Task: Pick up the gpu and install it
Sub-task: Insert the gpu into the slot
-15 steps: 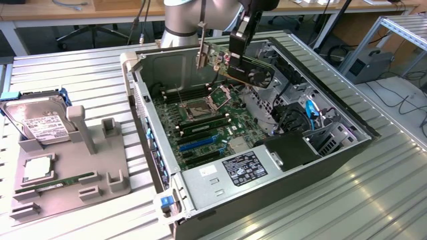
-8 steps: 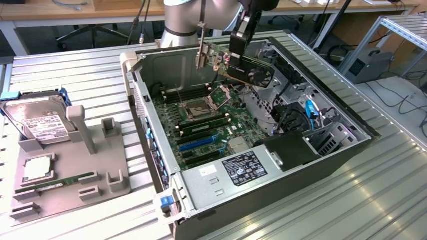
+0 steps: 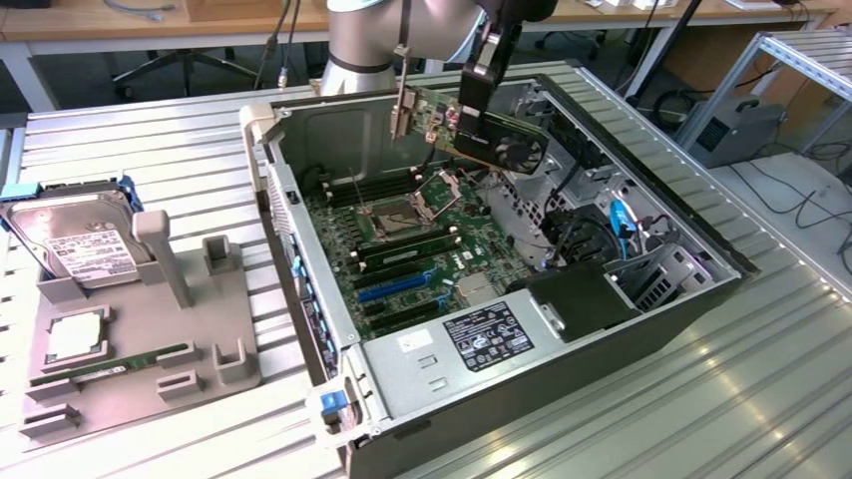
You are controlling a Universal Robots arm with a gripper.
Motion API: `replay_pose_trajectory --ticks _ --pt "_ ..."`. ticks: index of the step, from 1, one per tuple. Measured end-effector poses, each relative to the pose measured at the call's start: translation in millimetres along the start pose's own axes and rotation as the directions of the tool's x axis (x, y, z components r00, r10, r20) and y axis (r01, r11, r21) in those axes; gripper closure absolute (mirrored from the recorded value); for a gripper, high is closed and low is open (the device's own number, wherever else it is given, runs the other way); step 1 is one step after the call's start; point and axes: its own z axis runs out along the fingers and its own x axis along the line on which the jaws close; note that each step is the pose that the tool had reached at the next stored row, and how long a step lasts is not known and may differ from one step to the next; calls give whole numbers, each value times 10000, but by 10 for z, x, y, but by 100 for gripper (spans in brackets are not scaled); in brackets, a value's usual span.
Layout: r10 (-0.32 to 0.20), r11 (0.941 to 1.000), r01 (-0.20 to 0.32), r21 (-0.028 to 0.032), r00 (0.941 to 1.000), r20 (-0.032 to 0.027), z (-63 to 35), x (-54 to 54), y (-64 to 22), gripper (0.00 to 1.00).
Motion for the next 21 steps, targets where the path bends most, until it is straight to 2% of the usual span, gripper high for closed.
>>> replay_pose_trajectory --ticks 21 --pt "-581 9983 581 -15 9983 -21 0 0 0 73"
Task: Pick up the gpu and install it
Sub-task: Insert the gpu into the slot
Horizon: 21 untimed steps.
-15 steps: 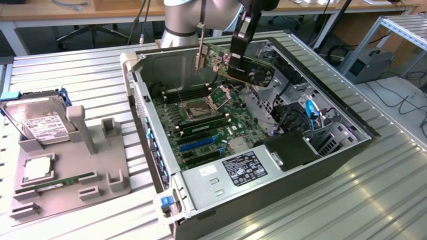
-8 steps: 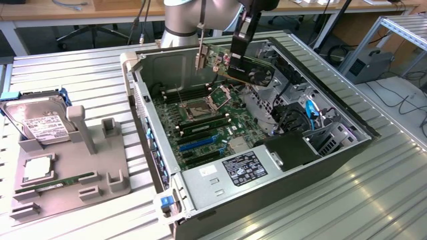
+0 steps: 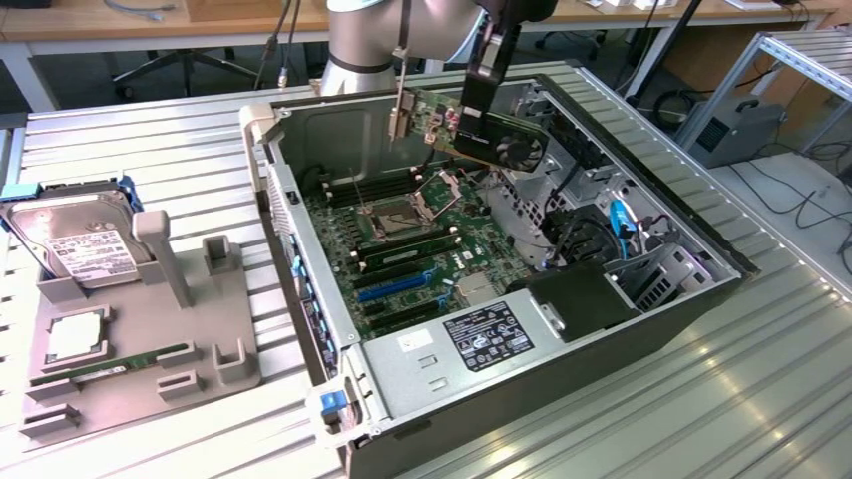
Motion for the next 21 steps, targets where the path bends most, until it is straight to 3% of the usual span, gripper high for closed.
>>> replay_pose_trajectory --ticks 21 --pt "-680 9977 680 -18 9977 -24 0 0 0 73"
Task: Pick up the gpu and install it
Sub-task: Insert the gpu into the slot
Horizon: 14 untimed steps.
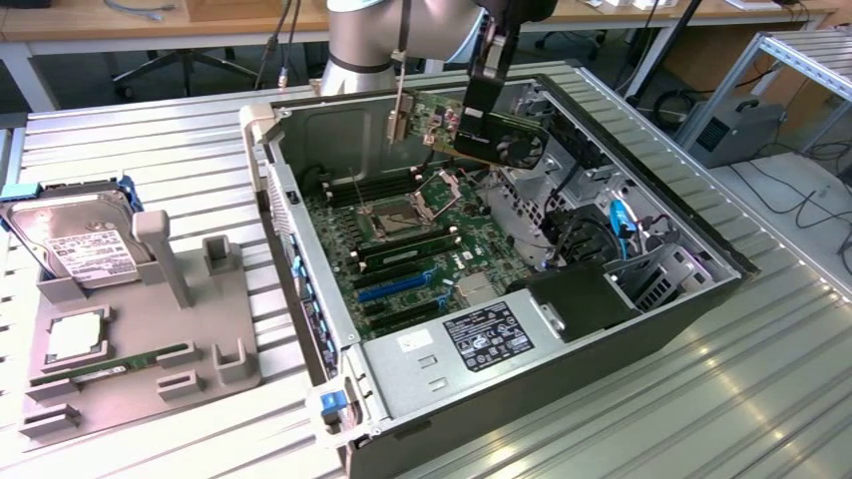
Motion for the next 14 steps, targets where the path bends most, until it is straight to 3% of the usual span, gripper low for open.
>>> replay_pose_trajectory --ticks 14 --pt "-425 9991 425 -11 9991 -16 0 0 0 73"
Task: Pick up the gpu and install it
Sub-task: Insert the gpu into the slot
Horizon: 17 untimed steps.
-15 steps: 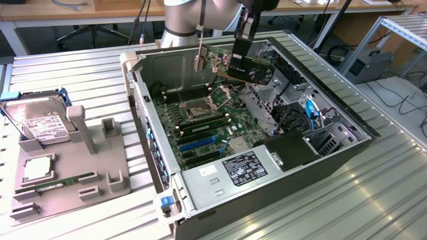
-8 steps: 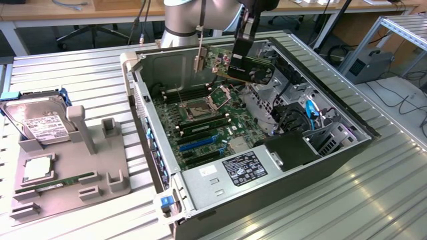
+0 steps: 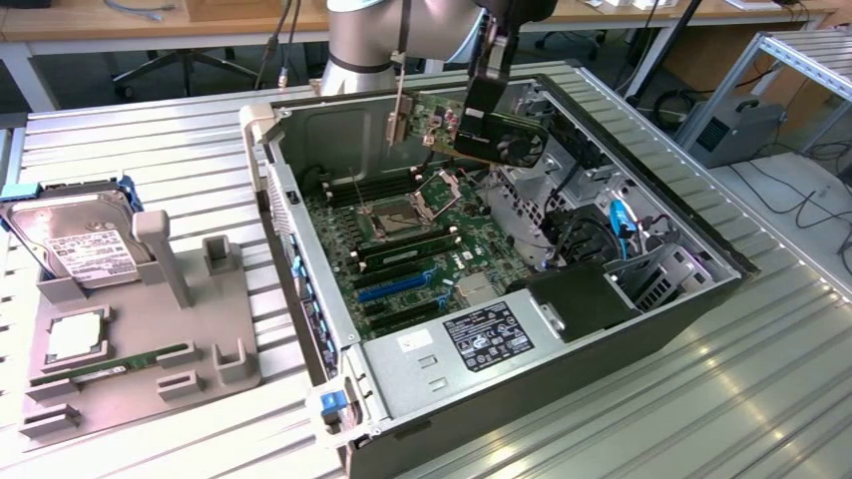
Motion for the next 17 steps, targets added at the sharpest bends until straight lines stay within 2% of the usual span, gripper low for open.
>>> replay_pose_trajectory --ticks 17 --pt "-521 9986 521 -14 9986 -18 1 0 0 73"
